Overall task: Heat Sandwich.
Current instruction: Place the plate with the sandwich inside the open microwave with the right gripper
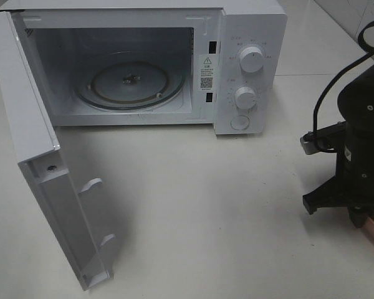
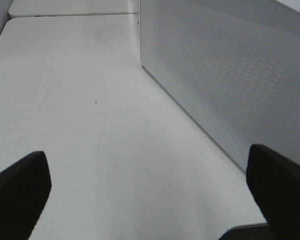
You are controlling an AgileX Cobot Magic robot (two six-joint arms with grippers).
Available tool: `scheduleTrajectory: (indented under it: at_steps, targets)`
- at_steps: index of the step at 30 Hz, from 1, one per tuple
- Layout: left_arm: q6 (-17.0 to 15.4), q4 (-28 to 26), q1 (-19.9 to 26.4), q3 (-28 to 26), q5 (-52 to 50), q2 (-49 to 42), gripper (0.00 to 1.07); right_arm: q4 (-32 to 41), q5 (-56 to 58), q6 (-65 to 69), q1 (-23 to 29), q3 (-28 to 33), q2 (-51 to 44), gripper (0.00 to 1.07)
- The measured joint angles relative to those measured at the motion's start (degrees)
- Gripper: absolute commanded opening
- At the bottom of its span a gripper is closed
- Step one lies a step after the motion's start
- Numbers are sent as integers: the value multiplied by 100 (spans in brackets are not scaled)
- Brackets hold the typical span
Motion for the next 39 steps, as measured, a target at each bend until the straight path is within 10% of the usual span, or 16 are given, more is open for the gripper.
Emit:
scheduleTrajectory:
  at_steps: [26, 39]
  targets:
    - [0, 0, 0, 0, 0, 0, 100, -968, 894, 739, 1249, 189, -882, 0]
    - [0, 0, 0, 0, 0, 0, 100, -968, 1341, 390, 2653, 390, -1736, 0]
